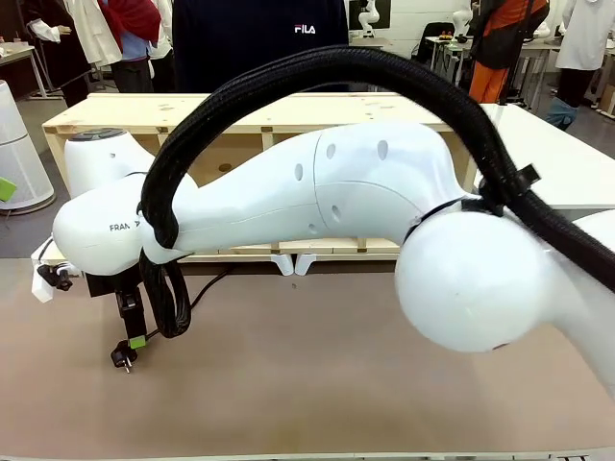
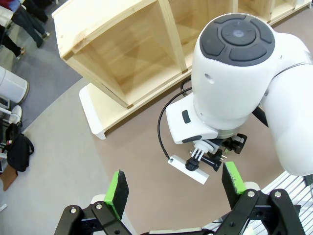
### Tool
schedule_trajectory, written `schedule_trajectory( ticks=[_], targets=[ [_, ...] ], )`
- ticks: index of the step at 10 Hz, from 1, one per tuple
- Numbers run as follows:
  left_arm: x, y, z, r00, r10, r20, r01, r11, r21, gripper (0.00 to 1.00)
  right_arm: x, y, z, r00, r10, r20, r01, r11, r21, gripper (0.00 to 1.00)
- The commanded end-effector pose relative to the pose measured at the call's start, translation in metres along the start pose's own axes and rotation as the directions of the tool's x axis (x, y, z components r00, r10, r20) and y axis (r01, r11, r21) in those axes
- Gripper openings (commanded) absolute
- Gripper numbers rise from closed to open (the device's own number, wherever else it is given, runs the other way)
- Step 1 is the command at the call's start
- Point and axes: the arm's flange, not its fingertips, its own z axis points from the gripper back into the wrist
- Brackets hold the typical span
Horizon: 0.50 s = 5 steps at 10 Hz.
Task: Perform cable management.
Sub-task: When the cord part of the Power Cable appears at the lower middle area of the table and stops, grasp the cord part of the Power Cable.
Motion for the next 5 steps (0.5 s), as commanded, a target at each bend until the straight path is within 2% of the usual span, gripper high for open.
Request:
schedule_trajectory(
  ticks=[1,5],
  targets=[
    [-0.0004,0.0006,0.0007,1.0,0.002,0.002,-0.002,1.0,0.0,1.0,0.0115,-0.0227,-0.002,1.0,0.029,0.004,-0.029,0.999,0.014,1.0],
    [-0.0004,0.0006,0.0007,1.0,0.002,0.002,-0.002,1.0,0.0,1.0,0.0065,-0.0236,-0.009,0.999,0.031,-0.018,-0.03,0.999,0.041,1.0]
  ],
)
